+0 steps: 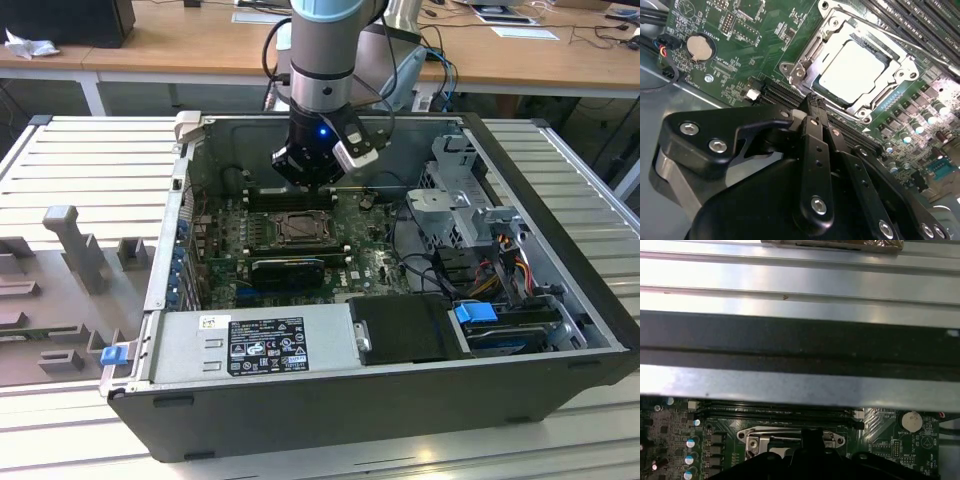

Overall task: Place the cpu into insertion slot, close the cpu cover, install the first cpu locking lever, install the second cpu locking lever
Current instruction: 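Install the second cpu locking lever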

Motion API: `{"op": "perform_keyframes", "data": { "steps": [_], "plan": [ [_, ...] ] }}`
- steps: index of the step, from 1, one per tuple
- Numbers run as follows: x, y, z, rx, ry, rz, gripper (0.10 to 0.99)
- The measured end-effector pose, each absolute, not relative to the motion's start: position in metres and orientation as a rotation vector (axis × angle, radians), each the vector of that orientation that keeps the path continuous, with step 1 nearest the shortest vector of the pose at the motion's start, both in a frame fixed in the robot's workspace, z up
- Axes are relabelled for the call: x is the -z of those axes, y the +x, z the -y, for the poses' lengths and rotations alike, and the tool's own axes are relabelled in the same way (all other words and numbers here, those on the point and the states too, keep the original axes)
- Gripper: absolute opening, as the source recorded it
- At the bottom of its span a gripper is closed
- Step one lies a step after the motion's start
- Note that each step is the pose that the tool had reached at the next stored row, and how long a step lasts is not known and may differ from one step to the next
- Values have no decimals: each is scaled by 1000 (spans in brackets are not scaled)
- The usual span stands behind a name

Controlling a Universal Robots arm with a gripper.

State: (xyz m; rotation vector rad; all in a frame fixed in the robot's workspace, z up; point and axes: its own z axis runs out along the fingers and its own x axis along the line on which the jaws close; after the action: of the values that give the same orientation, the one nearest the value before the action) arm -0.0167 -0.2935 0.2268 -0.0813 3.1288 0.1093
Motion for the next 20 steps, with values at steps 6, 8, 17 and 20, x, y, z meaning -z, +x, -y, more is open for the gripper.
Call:
{"op": "perform_keyframes", "data": {
  "steps": [6,8,17,20],
  "plan": [
    [-227,-17,300,-109,-81,-3129,106],
    [-227,-17,301,-109,-81,-3129,106],
    [-227,-17,306,-109,-81,-3129,106],
    [-227,-17,308,-109,-81,-3129,106]
  ]
}}
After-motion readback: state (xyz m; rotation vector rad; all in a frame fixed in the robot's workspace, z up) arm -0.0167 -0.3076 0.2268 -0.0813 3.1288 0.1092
